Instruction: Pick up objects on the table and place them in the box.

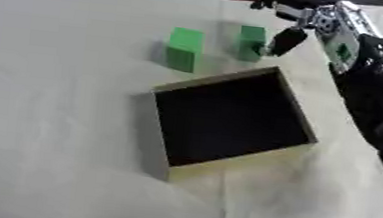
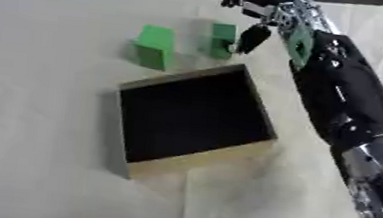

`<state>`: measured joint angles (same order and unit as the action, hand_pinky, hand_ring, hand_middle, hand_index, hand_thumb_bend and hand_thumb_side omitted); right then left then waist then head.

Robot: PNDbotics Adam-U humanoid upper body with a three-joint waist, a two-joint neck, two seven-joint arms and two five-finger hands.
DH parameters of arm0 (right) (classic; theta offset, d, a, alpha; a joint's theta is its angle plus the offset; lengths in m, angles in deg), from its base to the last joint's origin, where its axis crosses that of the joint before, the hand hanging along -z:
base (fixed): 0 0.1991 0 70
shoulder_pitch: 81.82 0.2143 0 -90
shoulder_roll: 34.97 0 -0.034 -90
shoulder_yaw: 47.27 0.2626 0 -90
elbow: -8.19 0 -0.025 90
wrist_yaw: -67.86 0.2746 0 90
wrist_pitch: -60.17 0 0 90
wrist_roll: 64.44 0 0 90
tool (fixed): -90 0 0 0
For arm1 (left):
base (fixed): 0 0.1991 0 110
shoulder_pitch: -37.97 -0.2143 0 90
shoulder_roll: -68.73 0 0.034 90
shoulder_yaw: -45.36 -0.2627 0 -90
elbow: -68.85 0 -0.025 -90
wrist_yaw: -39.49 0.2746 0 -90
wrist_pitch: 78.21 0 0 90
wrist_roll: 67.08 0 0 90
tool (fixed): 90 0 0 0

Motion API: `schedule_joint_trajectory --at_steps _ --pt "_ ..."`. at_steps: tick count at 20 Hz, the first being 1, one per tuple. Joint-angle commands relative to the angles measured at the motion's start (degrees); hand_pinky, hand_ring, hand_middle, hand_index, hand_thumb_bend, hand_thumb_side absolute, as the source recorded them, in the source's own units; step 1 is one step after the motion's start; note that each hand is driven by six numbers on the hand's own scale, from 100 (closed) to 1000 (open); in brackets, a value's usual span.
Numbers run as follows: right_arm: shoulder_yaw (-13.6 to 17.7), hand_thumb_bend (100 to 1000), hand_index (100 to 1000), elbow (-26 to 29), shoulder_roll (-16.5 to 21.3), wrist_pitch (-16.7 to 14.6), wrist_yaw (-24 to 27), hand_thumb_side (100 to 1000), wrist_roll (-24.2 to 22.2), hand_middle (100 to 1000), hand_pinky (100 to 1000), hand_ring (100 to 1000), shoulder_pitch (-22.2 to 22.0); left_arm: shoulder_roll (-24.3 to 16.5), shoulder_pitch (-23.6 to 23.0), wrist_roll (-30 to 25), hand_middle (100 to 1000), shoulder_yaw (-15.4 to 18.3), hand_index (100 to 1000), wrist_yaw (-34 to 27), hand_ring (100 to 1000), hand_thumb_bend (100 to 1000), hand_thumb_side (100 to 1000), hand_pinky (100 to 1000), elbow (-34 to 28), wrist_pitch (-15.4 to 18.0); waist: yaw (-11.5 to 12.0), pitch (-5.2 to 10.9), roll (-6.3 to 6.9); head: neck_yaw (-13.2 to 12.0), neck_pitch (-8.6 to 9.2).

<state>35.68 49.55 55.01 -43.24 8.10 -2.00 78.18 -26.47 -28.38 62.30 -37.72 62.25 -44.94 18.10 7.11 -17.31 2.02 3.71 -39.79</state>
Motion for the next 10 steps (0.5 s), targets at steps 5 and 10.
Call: schedule_joint_trajectory --at_steps 5,10 --pt "0.3 278 1000 0.7 2.0 0.7 -0.8 298 0.4 931 924 990 1.1 -0.9 1.0 -0.1 714 0.2 911 -0.2 700 306 827 804 -0.8 0.1 0.4 0.47 -0.20 0.4 0.37" --pt "0.1 247 1000 -0.1 2.3 0.8 -1.9 305 -1.4 903 911 982 1.3 -0.9 1.3 -0.1 713 0.1 910 -0.1 698 304 828 802 -0.8 0.1 0.7 -0.10 -0.43 0.6 0.61"
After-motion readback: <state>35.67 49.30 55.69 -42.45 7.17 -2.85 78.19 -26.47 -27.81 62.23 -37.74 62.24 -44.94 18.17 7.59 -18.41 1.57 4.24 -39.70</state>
